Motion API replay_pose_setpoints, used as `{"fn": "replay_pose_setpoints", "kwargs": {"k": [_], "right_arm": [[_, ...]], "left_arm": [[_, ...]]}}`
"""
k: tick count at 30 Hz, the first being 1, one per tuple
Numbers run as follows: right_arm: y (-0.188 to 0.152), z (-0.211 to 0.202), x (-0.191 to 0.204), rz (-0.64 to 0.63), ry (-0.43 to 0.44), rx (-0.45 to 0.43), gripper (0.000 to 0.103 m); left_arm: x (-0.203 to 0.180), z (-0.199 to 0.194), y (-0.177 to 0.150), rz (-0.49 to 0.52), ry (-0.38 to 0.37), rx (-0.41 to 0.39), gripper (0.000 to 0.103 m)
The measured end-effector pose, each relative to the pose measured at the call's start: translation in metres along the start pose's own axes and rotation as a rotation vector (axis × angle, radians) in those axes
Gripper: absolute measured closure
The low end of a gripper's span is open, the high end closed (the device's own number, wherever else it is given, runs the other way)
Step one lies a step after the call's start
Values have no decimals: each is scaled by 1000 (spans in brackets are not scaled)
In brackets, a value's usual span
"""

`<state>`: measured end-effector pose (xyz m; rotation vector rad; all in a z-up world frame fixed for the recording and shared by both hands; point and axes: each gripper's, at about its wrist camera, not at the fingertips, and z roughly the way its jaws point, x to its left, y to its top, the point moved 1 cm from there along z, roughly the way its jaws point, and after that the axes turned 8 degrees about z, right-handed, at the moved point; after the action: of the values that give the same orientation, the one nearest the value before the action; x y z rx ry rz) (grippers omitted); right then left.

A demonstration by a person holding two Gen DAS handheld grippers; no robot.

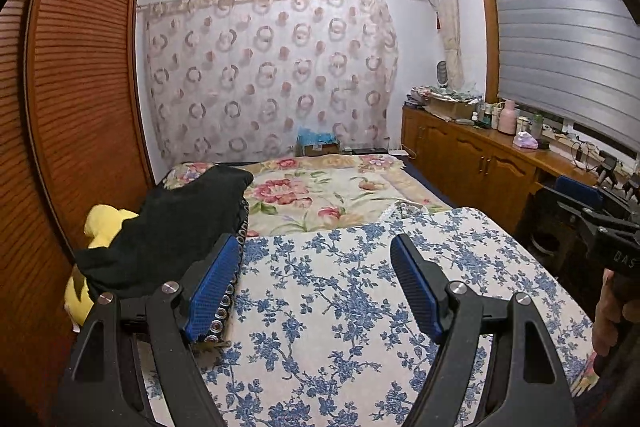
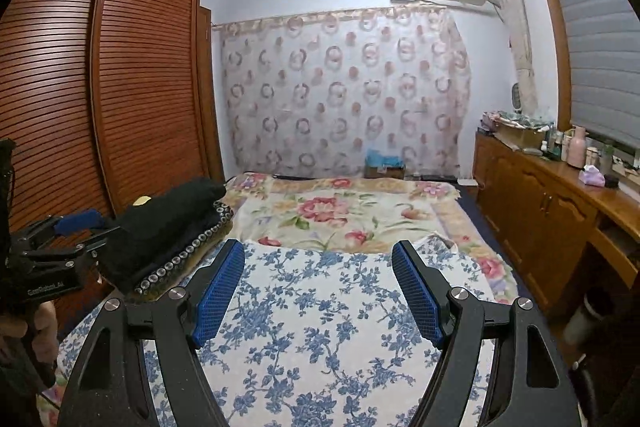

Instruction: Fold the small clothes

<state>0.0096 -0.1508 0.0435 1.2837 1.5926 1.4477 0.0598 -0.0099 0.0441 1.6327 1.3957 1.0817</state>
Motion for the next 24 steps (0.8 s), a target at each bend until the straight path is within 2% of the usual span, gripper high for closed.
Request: {"fn": "replay_pose_setpoints", "kwargs": {"k": [4,24], "right_arm": [[-11,4,-9,2,-1,5,25],[-3,5,-32,11,3,11,25]], "left_arm": [[-1,1,0,-3,-1,2,24],[2,0,-2,-5,0,0,24]]}}
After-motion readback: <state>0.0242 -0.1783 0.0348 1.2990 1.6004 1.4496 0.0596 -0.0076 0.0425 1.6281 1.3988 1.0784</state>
